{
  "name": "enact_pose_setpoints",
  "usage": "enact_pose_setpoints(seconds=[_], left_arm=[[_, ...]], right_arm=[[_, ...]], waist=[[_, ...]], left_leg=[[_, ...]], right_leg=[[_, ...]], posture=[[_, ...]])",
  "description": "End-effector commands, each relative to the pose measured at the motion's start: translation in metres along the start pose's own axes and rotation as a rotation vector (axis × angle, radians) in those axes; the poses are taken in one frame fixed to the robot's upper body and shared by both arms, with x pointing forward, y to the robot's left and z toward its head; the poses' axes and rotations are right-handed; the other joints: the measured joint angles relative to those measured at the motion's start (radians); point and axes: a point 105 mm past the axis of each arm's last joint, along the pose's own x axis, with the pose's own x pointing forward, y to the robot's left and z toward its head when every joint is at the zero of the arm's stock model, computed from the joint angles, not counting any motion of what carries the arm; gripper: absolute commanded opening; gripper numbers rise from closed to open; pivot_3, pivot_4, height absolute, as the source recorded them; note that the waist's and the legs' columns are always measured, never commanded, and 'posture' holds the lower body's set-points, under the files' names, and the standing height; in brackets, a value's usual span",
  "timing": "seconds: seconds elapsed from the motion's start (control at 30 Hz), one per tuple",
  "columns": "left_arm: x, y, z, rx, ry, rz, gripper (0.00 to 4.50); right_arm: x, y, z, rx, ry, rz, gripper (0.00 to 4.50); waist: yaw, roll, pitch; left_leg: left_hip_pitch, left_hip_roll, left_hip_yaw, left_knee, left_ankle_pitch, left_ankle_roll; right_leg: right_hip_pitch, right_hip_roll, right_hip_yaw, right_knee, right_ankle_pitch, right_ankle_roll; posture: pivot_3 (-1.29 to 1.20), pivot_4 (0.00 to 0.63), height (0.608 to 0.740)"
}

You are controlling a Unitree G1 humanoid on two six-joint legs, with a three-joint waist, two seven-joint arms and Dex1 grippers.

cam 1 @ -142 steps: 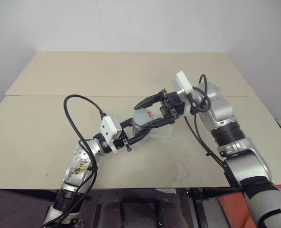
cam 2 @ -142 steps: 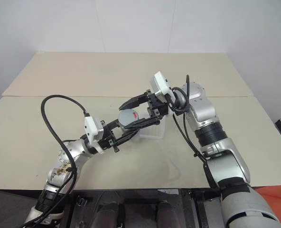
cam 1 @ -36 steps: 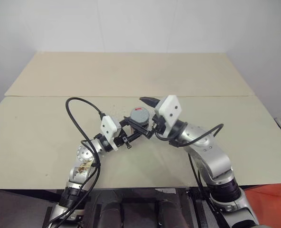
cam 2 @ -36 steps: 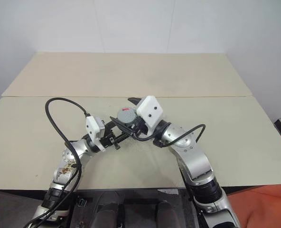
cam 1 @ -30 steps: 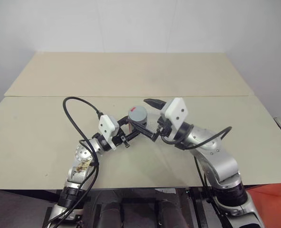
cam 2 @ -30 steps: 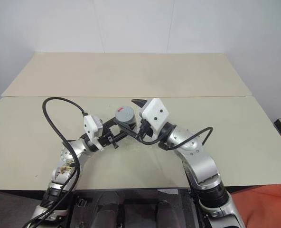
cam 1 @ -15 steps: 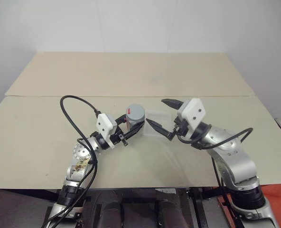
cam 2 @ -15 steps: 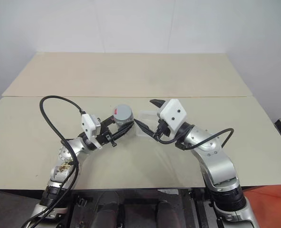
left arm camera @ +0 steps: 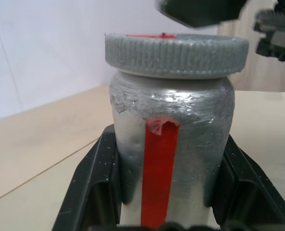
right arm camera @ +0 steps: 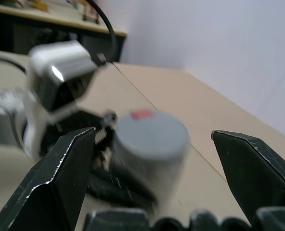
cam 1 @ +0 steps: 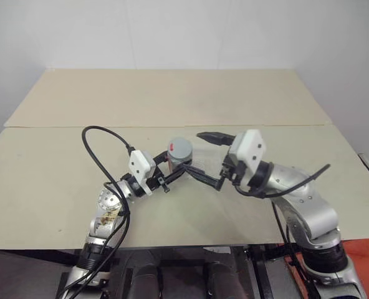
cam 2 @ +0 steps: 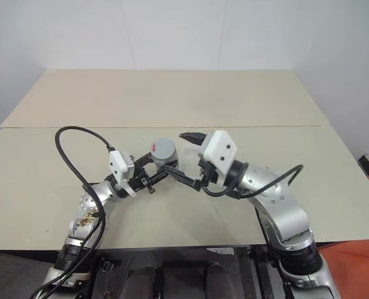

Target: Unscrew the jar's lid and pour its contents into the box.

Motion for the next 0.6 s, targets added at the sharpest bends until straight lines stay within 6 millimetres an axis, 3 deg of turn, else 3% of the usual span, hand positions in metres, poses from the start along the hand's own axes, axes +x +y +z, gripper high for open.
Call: enact_pose_setpoints(seconds=[0.03,0.27,0.6], left_arm=[[0.005,-0.002,0.012,0.045,-0.046,-0.015,1.92],[0.006,-0.004,0.012,0.044,-0.052,-0.017,1.92],[0.004,-0.002,0.011,0.042,-0.049,-0.008,1.92]], right_arm=[[0.017,-0.001,0.007,-0.017,-0.028,-0.027,4.48],[0.037,-0.012,0.005,-0.024,-0.038,-0.118,4.48],[0.02,-0.021,-0.001,-0.028,-0.011,-0.146,4.48]], waist=[[0.0,0.0,0.0],[0.005,0.0,0.0],[0.002,0.0,0.0]], left_leg=[[0.0,0.0,0.0,0.0,0.0,0.0],[-0.001,0.0,0.0,0.0,0.0,0.0],[-0.001,0.0,0.0,0.0,0.0,0.0]], right_leg=[[0.0,0.0,0.0,0.0,0.0,0.0],[0.0,-0.001,0.0,0.0,0.0,0.0],[0.0,0.0,0.0,0.0,0.0,0.0]], posture=[[0.0,0.15,0.74],[0.0,0.15,0.74],[0.0,0.15,0.74]])
